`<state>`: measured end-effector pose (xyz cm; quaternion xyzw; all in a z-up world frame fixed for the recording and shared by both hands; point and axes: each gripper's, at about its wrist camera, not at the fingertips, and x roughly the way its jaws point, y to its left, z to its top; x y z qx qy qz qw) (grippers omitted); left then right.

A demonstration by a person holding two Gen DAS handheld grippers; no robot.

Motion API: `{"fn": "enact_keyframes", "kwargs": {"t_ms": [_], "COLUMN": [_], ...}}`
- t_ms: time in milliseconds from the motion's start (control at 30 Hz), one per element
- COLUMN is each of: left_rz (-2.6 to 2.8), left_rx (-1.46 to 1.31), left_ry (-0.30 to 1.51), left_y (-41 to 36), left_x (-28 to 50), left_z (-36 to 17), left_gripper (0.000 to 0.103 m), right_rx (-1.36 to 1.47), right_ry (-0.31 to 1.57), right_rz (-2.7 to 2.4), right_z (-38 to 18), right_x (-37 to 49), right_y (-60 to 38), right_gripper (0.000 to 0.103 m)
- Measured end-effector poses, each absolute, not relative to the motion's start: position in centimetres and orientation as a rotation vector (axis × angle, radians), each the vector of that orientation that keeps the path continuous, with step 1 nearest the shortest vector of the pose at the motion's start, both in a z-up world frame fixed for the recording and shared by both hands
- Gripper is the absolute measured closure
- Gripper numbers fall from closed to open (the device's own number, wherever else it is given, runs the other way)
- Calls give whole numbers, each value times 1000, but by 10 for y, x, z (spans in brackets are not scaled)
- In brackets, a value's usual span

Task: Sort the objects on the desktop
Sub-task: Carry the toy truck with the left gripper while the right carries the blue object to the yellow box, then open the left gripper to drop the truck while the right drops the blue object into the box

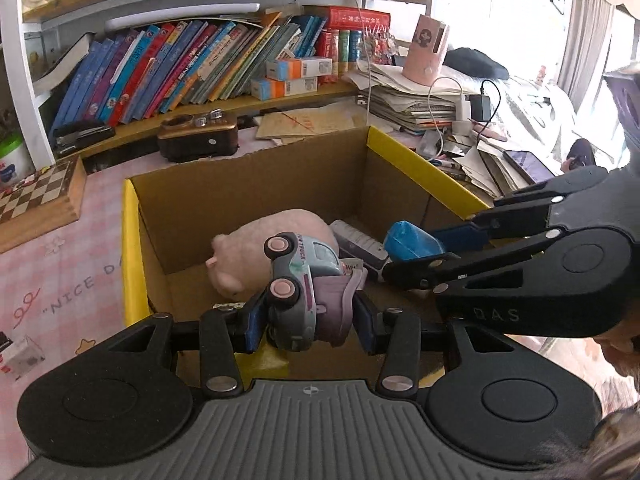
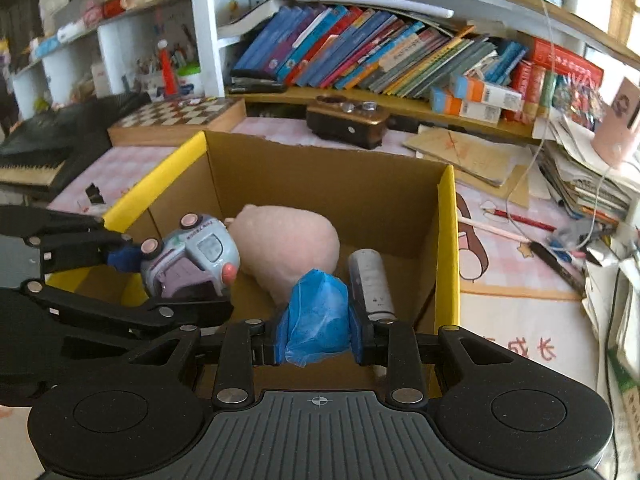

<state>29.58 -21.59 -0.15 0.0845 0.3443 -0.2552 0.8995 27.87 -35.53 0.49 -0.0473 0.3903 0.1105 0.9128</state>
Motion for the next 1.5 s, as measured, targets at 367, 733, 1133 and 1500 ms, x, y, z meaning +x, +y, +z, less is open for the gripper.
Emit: {"fn": "enact_keyframes", "kwargs": {"t_ms": [367, 733, 1133, 1500], "left_rz": [-506, -442, -381, -284], "left_rx": [213, 142, 60, -15], "left_ry": [702, 610, 542, 526], "left_y": [-213, -191, -154, -112], "left_x": [298, 283, 246, 202], "left_z": [-4, 17, 45, 49], "left_gripper": [59, 20, 11, 6], "right_rx": [-95, -17, 9, 55], "right_ry": [846, 785, 657, 610], "right_rz": [243, 180, 83, -7], "right_z": [-5, 10, 35, 42], "right_x": [288, 273, 235, 188], "right_y": [-350, -354, -353, -348], "right_gripper": [74, 69, 64, 51]}}
